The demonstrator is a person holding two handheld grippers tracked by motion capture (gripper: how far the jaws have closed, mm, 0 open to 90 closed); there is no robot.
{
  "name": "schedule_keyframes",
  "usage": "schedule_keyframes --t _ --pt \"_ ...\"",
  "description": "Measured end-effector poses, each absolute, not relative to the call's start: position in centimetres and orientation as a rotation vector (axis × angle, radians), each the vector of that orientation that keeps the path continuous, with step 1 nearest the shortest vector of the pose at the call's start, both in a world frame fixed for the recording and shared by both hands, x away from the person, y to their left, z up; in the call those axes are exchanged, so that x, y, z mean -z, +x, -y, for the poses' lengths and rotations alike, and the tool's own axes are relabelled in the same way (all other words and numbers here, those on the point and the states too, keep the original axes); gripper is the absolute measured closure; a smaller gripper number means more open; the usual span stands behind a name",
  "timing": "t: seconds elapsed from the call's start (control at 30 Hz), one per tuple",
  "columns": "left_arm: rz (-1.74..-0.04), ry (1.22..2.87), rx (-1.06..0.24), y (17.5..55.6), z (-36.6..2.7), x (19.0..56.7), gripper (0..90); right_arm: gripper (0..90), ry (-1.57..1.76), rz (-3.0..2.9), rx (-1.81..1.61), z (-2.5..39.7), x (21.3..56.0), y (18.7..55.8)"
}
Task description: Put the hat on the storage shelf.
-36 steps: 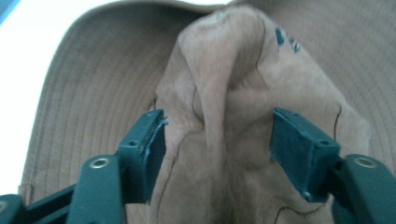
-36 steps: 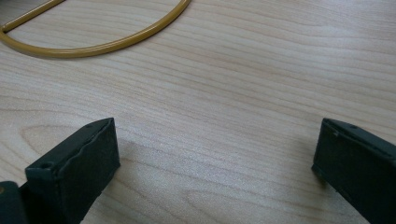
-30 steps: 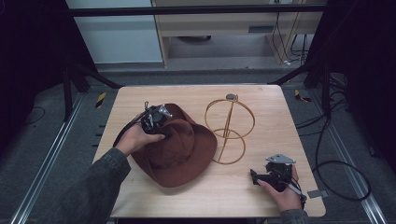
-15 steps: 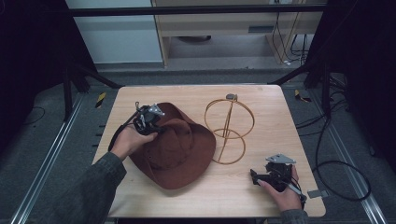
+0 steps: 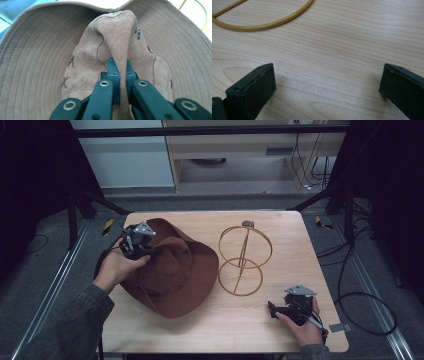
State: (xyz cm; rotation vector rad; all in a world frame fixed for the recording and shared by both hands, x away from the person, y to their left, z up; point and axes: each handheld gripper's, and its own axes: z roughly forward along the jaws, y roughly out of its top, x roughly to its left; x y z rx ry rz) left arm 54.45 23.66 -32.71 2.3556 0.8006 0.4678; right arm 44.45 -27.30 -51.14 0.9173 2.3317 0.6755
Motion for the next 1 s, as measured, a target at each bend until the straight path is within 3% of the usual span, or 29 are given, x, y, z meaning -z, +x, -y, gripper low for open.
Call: schedule_keyframes --t 0.33,1.0 --pt "-0.747 2.332 -0.544 52.5 -24.8 28.2 88.4 0.5 0.915 -2.332 -0.677 27.3 51.1 44.5" --pt "-0.696 2.229 -0.604 49.5 -26.1 23.7 88.4 0.5 0.917 -2.332 -0.675 27.3 51.1 44.4"
